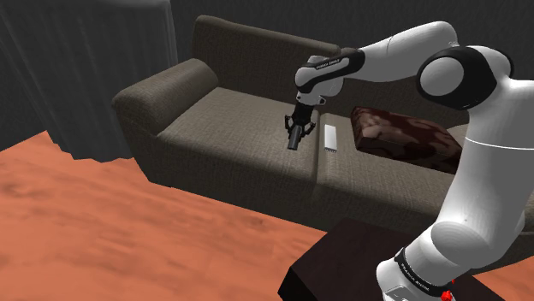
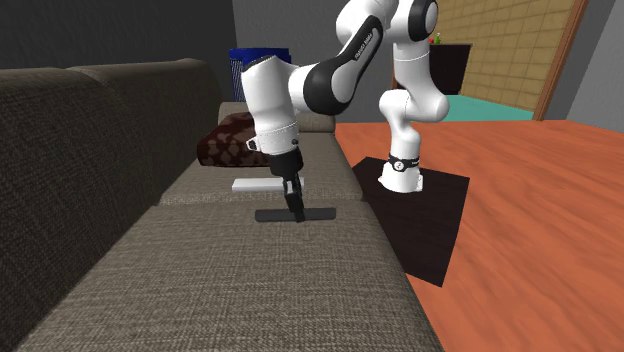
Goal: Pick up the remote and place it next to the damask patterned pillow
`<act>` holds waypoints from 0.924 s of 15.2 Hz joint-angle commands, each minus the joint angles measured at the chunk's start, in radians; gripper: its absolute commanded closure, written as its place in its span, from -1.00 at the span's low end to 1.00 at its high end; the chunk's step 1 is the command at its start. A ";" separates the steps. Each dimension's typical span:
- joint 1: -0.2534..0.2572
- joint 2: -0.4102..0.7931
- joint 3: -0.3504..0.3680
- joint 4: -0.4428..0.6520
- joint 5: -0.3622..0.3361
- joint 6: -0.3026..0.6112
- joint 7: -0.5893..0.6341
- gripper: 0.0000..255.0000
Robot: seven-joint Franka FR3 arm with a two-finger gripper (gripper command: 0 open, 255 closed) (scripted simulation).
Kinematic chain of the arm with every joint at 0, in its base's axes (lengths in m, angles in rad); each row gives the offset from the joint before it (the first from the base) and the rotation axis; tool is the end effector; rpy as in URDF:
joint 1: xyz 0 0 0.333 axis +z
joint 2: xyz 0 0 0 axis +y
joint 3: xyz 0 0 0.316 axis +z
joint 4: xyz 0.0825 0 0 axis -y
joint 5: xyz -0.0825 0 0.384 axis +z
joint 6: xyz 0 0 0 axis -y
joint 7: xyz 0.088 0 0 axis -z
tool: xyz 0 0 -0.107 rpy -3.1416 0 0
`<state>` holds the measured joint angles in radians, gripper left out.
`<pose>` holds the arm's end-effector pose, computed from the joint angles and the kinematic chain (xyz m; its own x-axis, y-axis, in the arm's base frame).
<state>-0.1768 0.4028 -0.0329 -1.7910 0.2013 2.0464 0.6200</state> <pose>0.6205 -0.1194 0.3164 0.5843 -0.7835 -0.2115 -0.8054 -0.5918 -0.0330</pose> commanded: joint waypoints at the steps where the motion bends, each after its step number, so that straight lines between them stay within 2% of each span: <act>1: 0.001 -0.009 0.000 0.008 -0.002 -0.019 0.003 1.00; 14: 0.000 -0.078 -0.004 0.087 -0.015 -0.165 0.030 1.00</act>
<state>-0.1747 0.3279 -0.0354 -1.7133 0.1874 1.8945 0.6510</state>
